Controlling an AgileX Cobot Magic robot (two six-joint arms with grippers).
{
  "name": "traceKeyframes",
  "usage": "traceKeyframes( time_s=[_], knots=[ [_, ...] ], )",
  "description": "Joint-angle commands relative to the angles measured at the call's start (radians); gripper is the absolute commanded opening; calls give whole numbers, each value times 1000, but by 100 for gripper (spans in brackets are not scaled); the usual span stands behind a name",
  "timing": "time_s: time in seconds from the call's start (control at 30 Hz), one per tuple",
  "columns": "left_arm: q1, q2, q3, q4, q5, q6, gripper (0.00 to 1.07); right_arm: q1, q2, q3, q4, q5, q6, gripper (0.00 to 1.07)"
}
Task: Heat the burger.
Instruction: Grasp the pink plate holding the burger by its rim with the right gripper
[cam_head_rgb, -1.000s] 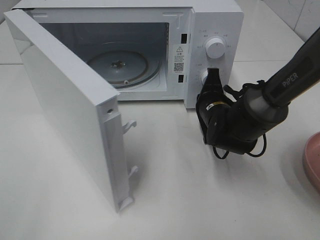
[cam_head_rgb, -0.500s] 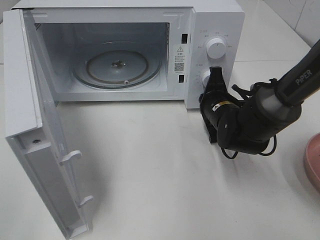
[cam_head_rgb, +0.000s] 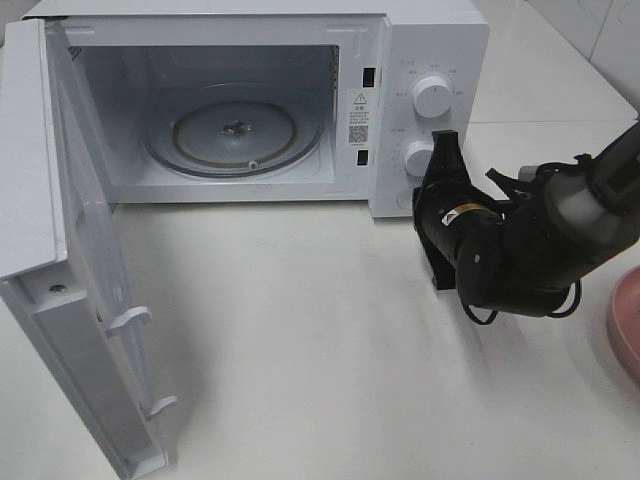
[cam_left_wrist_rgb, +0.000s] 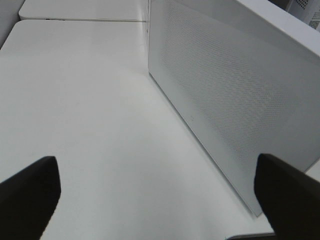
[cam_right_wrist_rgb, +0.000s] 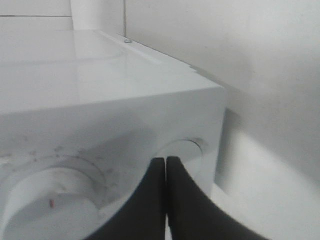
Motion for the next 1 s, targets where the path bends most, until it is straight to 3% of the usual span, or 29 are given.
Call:
traceKeyframes(
  time_s=[0.03, 0.43, 0.7, 1.0],
  knots=[
    [-6, -15, 2, 1, -15, -7, 98, 17, -45, 35, -19, 63, -42, 0],
    [-6, -15, 2, 1, -15, -7, 98, 16, -192, 119, -56, 283, -218, 0],
    [-6, -15, 2, 1, -15, -7, 98, 13, -348, 137, -56, 536, -636, 0],
    [-6, -15, 2, 1, -15, -7, 98, 13, -436, 137, -57, 744, -927, 3]
  ],
)
